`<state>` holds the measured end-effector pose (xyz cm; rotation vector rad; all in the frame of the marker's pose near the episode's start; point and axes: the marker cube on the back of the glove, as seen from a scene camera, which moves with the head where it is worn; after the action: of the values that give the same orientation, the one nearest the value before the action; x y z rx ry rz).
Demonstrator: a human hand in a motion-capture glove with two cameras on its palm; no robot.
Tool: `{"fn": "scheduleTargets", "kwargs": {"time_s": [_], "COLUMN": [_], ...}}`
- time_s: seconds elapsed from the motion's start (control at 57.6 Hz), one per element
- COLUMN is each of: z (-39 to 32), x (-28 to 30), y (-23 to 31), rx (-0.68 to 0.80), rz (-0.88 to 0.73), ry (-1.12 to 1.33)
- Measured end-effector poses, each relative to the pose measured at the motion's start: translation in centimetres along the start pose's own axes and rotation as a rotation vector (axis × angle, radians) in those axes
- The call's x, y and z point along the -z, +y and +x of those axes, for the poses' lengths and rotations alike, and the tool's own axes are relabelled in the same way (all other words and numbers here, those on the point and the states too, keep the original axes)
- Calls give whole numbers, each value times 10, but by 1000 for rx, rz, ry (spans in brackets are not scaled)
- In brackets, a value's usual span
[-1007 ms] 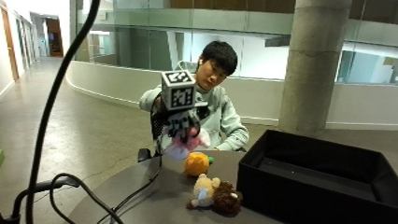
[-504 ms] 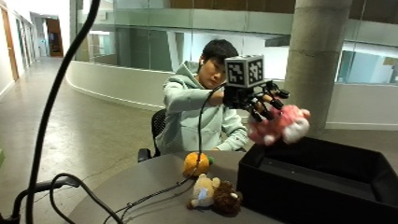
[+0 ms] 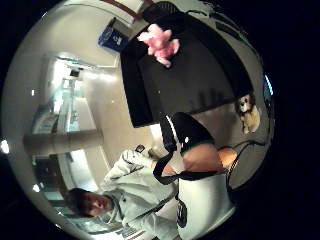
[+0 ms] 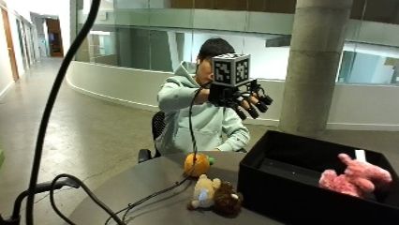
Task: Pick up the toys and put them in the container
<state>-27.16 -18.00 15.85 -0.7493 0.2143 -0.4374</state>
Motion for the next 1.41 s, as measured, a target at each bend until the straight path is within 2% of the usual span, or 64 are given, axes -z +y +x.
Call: {"fn": "scheduleTargets", "kwargs": {"time_s": [0.191,0.33,0.608,0.764,1.042,1.406], "z": [45,94,163,168,171,185], "x": [-2,-22,-95,-131,-189,-192], "y": [46,56,40,30,4,26], "rx": [-69,-136,-275,-383,-420,-417], "rz": [176,212,91,35,-139,-225], "ry": [15,33,5,-46,4,-26]}}
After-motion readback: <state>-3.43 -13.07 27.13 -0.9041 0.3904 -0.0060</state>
